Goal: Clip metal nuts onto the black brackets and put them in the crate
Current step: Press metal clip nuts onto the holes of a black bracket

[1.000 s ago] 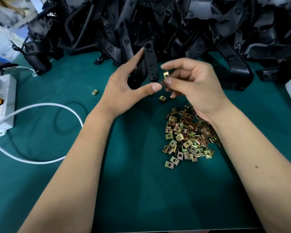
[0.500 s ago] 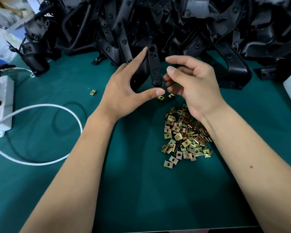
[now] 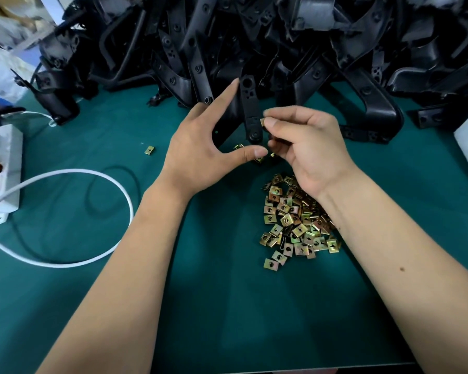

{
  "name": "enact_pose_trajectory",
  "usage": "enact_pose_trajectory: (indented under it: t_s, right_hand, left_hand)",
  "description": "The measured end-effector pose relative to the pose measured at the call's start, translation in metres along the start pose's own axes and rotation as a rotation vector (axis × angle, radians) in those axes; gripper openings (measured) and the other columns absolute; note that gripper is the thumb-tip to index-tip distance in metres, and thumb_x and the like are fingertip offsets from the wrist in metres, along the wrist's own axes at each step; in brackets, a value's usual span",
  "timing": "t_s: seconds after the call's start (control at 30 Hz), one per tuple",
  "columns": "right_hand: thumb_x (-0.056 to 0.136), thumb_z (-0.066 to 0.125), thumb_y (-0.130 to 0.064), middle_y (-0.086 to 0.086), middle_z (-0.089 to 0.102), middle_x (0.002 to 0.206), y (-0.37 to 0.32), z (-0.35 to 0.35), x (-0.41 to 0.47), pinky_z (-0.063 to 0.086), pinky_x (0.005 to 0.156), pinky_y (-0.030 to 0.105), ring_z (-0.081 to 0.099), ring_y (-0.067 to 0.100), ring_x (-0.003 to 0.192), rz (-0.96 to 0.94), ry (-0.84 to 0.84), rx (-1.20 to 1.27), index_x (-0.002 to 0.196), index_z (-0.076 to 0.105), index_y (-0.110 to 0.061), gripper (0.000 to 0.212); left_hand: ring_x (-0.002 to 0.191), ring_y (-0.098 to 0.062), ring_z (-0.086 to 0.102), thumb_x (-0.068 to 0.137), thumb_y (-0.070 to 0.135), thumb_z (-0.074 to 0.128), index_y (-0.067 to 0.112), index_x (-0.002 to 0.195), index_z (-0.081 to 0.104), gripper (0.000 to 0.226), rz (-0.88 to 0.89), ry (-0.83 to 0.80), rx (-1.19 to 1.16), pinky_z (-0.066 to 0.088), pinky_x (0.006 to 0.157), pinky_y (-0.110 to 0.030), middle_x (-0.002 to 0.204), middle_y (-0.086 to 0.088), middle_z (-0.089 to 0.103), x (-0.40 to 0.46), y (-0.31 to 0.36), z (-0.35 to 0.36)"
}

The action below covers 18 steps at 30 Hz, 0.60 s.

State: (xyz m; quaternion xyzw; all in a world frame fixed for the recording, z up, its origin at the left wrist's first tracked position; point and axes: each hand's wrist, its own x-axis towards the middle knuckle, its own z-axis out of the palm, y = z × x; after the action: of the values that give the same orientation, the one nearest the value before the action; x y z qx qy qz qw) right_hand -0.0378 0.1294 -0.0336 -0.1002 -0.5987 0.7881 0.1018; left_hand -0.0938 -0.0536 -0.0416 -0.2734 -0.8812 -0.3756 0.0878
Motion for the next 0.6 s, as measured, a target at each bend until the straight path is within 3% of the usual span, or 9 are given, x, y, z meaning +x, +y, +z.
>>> enact_pose_trajectory:
  t_s: [0.17,0.33,0.6]
  right_hand:
    - [0.091,0.071,0.004,0.007,0.077,0.084,0.0002,0.0004,-0.0002,0.057,0.069,0.022,0.072,0.015,0.077,0.000,0.016,0.056,0.094,0.078,-0.005,0.012]
    - [0.089,0.073,0.003,0.004,0.074,0.076,0.0011,0.0012,-0.0015,0.057,0.064,0.023,0.066,0.012,0.067,0.021,0.062,0.067,0.089,0.079,-0.007,0.011]
    - [0.086,0.076,0.002,0.003,0.071,0.075,-0.0004,-0.0002,-0.0018,0.052,0.058,0.021,0.061,0.009,0.063,0.039,0.048,0.047,0.085,0.079,-0.011,0.013]
  left_hand:
    - [0.109,-0.004,0.053,0.067,0.084,0.070,0.047,0.159,0.027,0.108,0.017,0.006,0.000,0.042,0.097,-0.021,0.117,0.009,0.054,0.0003,-0.0010,0.0007]
    - [0.086,0.009,0.045,0.066,0.085,0.068,0.046,0.160,0.027,0.109,0.051,0.021,0.041,0.032,0.077,-0.007,0.092,0.021,0.038,0.0006,0.0011,0.0009]
    - [0.077,0.000,0.041,0.065,0.083,0.070,0.042,0.160,0.029,0.112,0.069,0.029,0.077,0.033,0.068,-0.009,0.088,0.014,0.034,0.0009,0.0072,0.0029]
